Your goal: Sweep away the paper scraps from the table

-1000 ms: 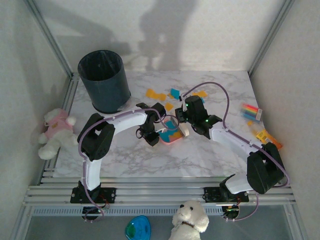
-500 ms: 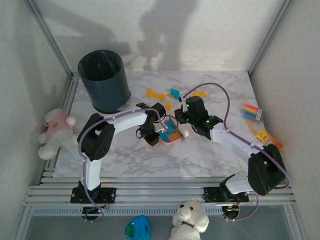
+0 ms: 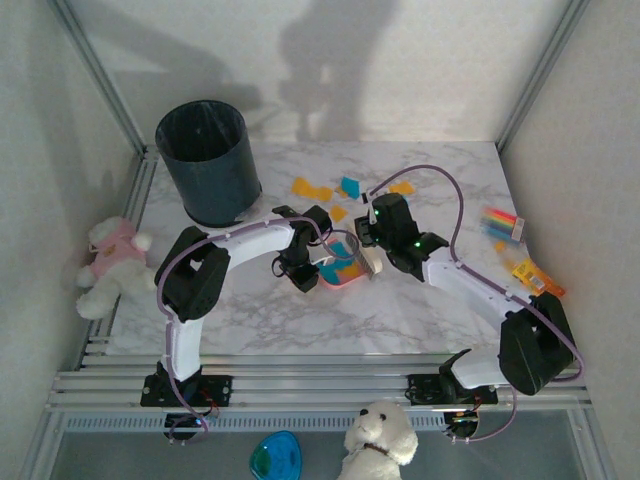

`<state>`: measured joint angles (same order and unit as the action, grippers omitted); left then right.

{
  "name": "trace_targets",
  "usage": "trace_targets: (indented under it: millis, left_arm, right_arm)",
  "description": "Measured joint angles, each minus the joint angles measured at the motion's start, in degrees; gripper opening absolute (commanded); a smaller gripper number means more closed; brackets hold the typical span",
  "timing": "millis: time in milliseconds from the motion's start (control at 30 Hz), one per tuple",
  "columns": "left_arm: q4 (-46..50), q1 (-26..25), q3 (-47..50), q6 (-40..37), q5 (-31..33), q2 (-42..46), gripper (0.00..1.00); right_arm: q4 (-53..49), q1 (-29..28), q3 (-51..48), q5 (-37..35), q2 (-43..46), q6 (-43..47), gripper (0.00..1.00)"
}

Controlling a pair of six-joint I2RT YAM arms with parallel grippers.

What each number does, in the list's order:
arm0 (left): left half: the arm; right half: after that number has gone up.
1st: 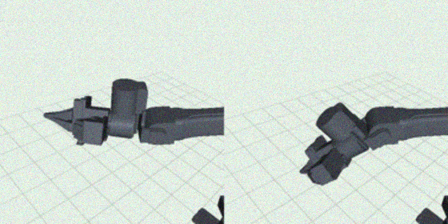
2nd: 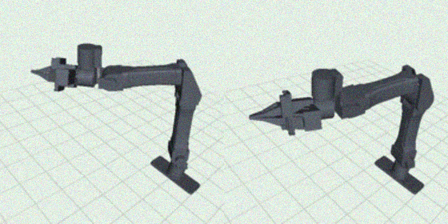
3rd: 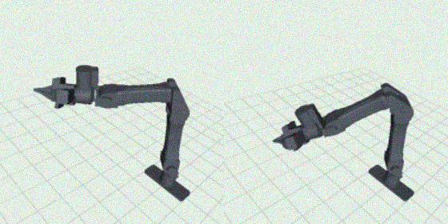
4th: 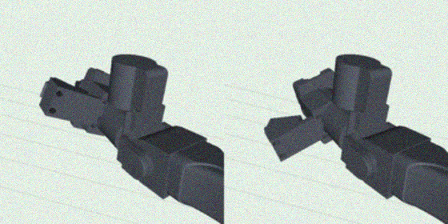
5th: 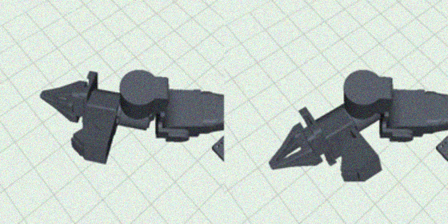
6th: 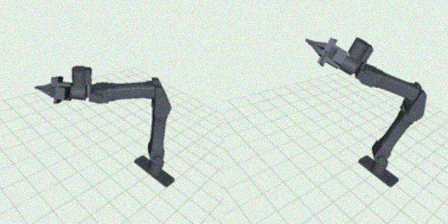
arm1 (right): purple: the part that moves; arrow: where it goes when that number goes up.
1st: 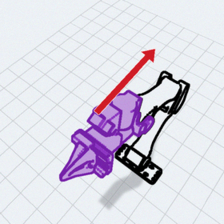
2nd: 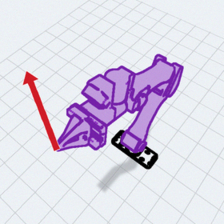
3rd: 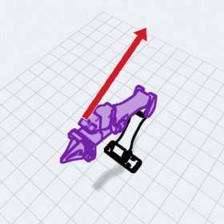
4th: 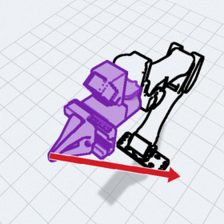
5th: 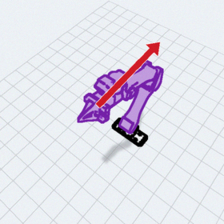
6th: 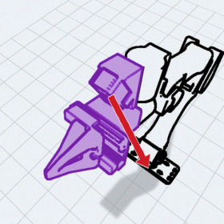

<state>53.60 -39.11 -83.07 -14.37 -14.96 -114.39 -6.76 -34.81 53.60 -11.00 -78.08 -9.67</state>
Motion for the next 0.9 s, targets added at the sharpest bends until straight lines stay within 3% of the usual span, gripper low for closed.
trace_targets:
  millis: [533, 900]
  left_arm:
    - [-3.0, 0.3, 2.1, 0.1, 0.0, 3.3, 0.0]
    - [-6.0, 2.7, 3.3, 1.1, -0.3, 7.4, 0.0]
  right_arm:
    - [-2.3, 0.0, -2.0, -11.5, 4.3, -2.6, 0.0]
    - [-5.0, 0.1, -2.3, -15.0, 6.0, -3.3, 0.0]
